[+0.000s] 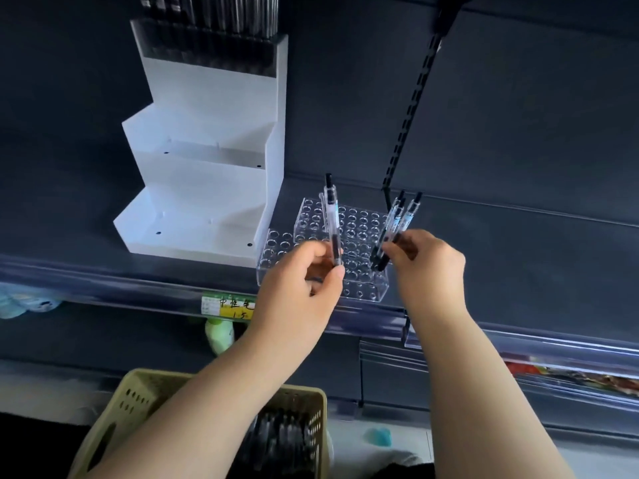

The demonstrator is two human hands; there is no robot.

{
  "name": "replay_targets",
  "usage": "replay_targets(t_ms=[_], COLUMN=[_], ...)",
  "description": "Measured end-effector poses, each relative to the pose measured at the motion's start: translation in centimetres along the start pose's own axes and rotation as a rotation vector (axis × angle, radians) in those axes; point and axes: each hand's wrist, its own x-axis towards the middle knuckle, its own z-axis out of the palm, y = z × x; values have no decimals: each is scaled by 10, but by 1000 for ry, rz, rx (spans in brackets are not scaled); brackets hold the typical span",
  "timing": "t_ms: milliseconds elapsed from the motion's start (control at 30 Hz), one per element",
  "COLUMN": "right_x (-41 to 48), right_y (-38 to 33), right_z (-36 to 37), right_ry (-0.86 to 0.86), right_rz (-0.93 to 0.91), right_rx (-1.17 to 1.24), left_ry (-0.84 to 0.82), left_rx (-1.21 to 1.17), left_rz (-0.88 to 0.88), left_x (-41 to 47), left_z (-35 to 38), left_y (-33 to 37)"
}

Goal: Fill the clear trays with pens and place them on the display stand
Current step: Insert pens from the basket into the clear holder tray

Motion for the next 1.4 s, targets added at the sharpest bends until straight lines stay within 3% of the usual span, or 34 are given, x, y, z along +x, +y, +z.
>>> replay_targets(t_ms=[200,700,1000,1400], right_x=[3,7,4,-2], right_y=[8,7,10,8], right_z=[9,-7,-19,-17], right_ry=[-175,-246,-253,-296], right_rz=[25,49,50,7], right_rx=[-129,-104,-101,-102], left_ry=[37,-35,-258,-173], left_rx=[-16,77,440,526], left_rz=[-3,87,70,72], left_x=[-1,38,47,49], left_z=[1,37,57,61], left_y=[-1,16,1,-11])
